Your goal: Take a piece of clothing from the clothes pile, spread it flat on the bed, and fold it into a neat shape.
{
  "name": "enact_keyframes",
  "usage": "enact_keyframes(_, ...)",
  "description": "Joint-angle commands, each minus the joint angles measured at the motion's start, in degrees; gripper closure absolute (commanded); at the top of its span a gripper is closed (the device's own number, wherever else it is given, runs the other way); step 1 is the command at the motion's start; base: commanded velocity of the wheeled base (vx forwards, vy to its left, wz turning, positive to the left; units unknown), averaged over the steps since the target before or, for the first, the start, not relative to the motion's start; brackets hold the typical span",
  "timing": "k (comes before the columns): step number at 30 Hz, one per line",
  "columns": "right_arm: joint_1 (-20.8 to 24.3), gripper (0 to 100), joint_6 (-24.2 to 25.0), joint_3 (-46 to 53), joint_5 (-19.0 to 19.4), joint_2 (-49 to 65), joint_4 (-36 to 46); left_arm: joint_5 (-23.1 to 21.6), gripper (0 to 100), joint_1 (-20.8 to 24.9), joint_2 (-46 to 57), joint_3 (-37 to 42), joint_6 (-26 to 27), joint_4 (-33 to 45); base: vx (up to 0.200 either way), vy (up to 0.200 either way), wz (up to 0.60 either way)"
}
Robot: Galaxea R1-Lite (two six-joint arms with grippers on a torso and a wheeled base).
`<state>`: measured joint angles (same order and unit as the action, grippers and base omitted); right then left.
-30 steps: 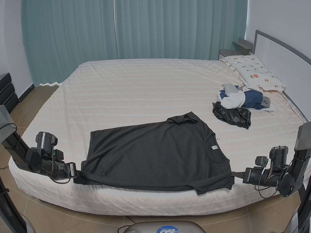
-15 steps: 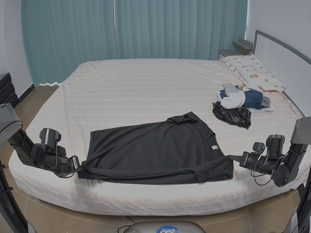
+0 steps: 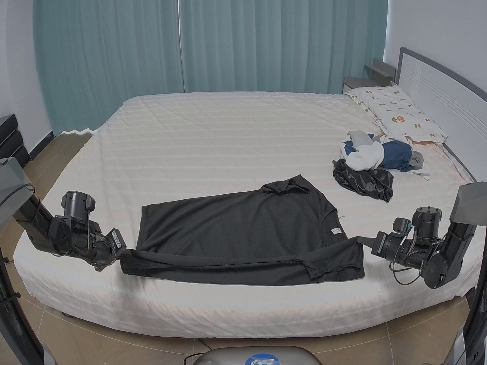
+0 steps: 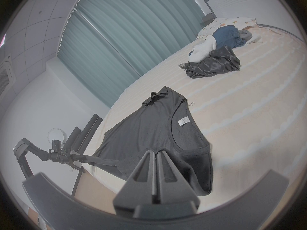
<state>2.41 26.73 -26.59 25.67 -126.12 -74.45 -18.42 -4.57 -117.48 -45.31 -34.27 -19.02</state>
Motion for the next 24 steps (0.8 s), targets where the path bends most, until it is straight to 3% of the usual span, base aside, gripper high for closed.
enact_keyframes(1,-0.13,100,0.07,0.92,0.17,-0.09,-0.35,-0.04,100,-0.17,0.85,-0.57,-0.45,0.3,0.0,0.0,0.0)
enact_keyframes(24,-0.57,100,-0.02,12.61,2.54,9.49,-0.79,0.05,100,-0.09,5.51,-5.49,2.63,18.49,0.0,0.0,0.0)
